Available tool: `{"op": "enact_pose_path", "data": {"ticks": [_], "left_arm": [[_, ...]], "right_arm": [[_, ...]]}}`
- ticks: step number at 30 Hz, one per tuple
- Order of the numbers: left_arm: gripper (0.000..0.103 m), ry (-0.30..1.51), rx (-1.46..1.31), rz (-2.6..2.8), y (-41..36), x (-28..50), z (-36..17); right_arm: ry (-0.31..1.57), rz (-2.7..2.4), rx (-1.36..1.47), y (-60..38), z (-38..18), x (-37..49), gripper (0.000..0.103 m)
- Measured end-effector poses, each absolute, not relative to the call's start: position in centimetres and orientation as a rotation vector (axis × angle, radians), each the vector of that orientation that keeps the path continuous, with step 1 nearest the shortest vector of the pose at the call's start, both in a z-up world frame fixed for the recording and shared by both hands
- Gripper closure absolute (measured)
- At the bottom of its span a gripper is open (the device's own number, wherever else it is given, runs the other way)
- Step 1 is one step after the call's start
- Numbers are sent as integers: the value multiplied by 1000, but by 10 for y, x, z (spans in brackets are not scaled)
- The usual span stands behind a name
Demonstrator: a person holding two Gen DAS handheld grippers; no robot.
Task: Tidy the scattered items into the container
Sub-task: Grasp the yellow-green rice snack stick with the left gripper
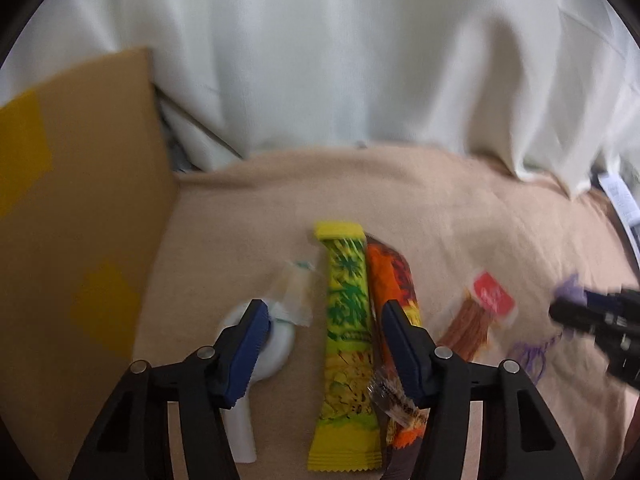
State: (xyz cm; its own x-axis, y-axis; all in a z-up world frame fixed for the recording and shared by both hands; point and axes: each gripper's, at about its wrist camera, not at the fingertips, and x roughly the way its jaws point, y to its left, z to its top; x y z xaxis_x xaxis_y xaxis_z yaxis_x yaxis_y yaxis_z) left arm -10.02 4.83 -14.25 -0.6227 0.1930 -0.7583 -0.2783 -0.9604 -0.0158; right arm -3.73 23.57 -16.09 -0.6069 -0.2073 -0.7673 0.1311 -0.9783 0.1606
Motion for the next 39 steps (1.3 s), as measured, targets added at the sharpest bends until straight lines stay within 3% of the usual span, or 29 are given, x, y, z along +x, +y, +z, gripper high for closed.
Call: {"op": "enact_pose_path", "data": {"ticks": [8, 9, 10, 17, 32, 39], "left_arm": [[45, 245, -1222, 2621, 55, -104, -151], [49, 237, -1216, 2618, 55, -104, -151], [64, 234, -1198, 2622, 53, -103, -149], [81, 128, -1161, 2540, 42, -100, -137], [81, 3, -1033, 2586, 27, -76, -91], [81, 120, -969, 2684, 31, -61, -66]], "right_arm": [[-136, -2649, 1291, 235, -161, -39, 73], [-134, -2646, 1295, 235, -162, -39, 73], [-133, -2647, 1296, 235, -162, -39, 73], [-133, -2638, 1304, 235, -162, -39, 73], [-168, -2676, 1135, 229, -132, -24, 73], [-157, -2711, 985, 222, -92, -15, 74]]}}
